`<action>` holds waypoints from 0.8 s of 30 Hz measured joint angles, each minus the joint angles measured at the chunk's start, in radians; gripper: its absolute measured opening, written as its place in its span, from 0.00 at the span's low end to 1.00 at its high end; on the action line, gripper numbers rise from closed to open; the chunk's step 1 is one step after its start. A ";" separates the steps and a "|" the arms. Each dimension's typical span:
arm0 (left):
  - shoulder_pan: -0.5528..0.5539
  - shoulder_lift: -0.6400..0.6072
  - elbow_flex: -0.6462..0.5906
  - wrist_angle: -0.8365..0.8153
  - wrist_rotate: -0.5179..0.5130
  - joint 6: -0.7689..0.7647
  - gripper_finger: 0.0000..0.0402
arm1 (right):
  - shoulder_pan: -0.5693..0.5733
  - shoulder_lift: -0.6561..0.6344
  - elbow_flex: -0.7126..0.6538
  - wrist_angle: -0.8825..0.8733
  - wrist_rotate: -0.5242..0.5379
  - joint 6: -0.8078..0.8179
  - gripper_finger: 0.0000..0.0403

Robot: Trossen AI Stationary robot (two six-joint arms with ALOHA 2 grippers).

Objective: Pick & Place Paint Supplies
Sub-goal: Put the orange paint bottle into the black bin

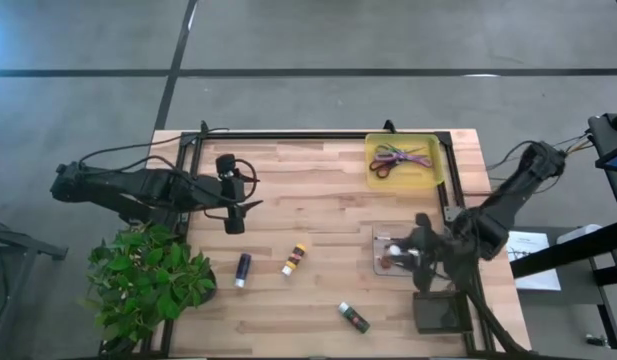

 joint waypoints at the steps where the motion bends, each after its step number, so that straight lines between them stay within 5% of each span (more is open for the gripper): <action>1: 0.000 0.000 0.000 0.000 0.000 0.000 0.62 | 0.031 0.007 0.002 -0.025 0.013 0.050 0.28; 12: 0.001 0.000 0.000 0.006 -0.003 -0.011 0.62 | 0.342 0.213 0.086 -0.119 0.096 0.431 0.28; 24: 0.000 0.000 0.000 0.023 -0.003 -0.031 0.62 | 0.542 0.547 0.395 -0.532 0.203 0.847 0.28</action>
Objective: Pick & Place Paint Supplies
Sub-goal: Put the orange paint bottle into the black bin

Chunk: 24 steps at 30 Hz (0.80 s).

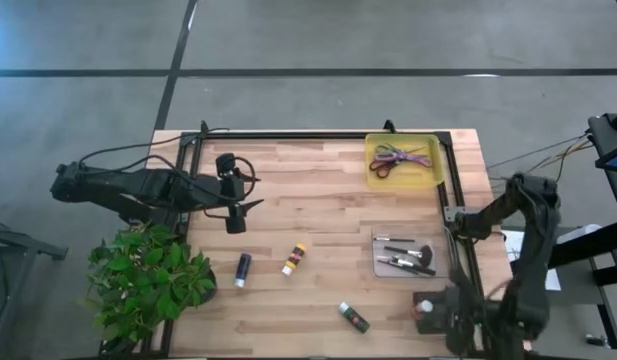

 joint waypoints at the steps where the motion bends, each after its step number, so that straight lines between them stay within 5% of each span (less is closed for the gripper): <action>1: 0.000 0.000 0.000 0.000 0.000 0.000 0.62 | 0.011 0.035 0.025 -0.045 -0.009 0.047 0.28; 9: 0.000 0.000 0.000 0.012 0.000 0.001 0.62 | 0.085 0.190 0.153 -0.362 -0.077 0.426 0.28; 24: 0.000 0.000 0.000 0.011 0.000 0.004 0.62 | 0.029 0.130 0.065 -0.353 -0.184 0.453 0.28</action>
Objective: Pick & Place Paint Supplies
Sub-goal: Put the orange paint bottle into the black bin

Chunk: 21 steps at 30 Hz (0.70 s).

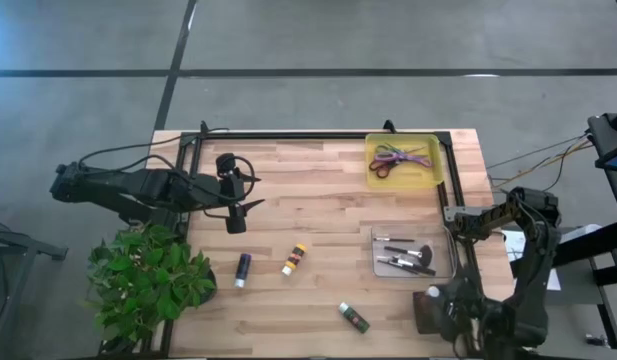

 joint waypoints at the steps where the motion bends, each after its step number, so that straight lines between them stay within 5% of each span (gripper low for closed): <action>1: 0.000 0.000 0.000 0.000 0.000 0.000 0.62 | -0.001 -0.002 -0.012 0.005 -0.003 0.011 0.28; 21: 0.000 0.000 0.000 -0.008 0.000 0.000 0.62 | -0.002 -0.014 -0.117 0.151 -0.058 0.042 0.28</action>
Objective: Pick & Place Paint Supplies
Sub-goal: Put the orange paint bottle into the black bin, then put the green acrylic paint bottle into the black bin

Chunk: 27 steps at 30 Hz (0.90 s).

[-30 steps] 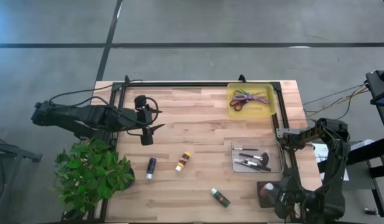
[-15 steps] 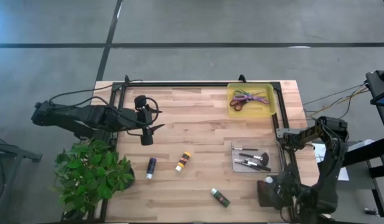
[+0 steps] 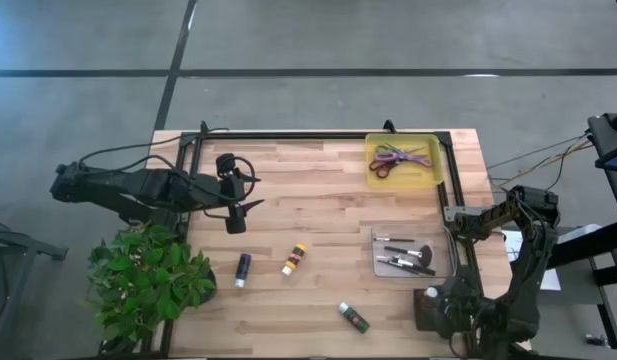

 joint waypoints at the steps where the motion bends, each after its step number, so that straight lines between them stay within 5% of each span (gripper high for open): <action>1: 0.000 0.000 0.000 0.000 0.000 0.000 0.62 | 0.000 0.000 -0.002 0.015 0.000 -0.010 0.28; 18: 0.000 0.000 0.000 -0.001 0.000 -0.002 0.62 | 0.000 -0.001 -0.014 0.119 0.008 -0.149 0.28; 23: 0.000 0.000 0.000 -0.001 0.000 -0.003 0.62 | 0.000 -0.001 -0.014 0.122 -0.010 -0.144 0.47; 27: 0.000 0.000 0.000 -0.001 0.000 -0.003 0.62 | 0.000 -0.002 -0.014 0.131 -0.024 -0.145 0.52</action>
